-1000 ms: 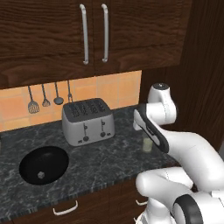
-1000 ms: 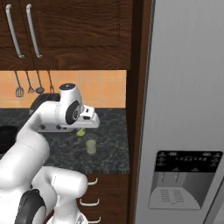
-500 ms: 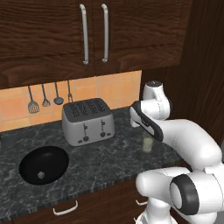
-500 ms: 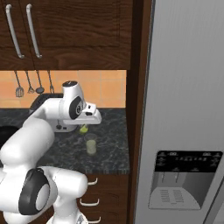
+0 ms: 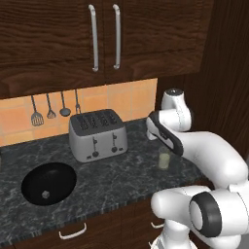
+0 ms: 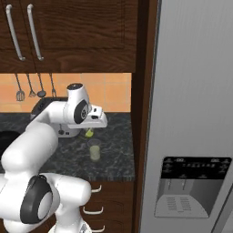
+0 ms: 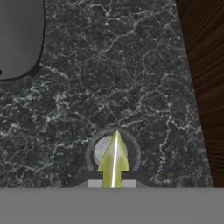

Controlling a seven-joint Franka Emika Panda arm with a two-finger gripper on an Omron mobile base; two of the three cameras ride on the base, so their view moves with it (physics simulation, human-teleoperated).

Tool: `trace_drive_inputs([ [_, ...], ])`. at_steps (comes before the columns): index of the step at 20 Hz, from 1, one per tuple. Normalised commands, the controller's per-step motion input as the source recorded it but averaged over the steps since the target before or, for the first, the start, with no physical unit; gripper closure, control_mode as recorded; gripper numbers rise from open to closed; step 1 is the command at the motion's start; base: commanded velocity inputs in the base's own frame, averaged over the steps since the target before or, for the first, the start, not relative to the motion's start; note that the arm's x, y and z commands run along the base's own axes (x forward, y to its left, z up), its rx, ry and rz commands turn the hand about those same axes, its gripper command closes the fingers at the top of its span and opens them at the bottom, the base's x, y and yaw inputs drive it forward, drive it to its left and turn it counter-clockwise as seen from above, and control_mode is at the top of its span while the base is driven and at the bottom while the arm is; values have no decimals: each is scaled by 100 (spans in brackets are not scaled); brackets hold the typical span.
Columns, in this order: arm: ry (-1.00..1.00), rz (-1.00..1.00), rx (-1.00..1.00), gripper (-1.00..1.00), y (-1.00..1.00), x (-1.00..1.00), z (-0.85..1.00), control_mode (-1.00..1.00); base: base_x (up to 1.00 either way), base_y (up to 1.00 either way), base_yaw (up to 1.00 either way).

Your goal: Grab a lemon wedge from the fridge and one ice cube from the ice bowl, and put them in the glass of lemonade.

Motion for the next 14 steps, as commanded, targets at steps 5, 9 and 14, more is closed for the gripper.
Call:
trace_drive_inputs([
  [5,-14,0,1,100,10,-1,-13,-100,0,0,0],
  [9,-16,0,1,100,4,0,-35,-100,0,0,0],
  [14,0,0,0,100,0,0,-10,-100,0,0,0],
])
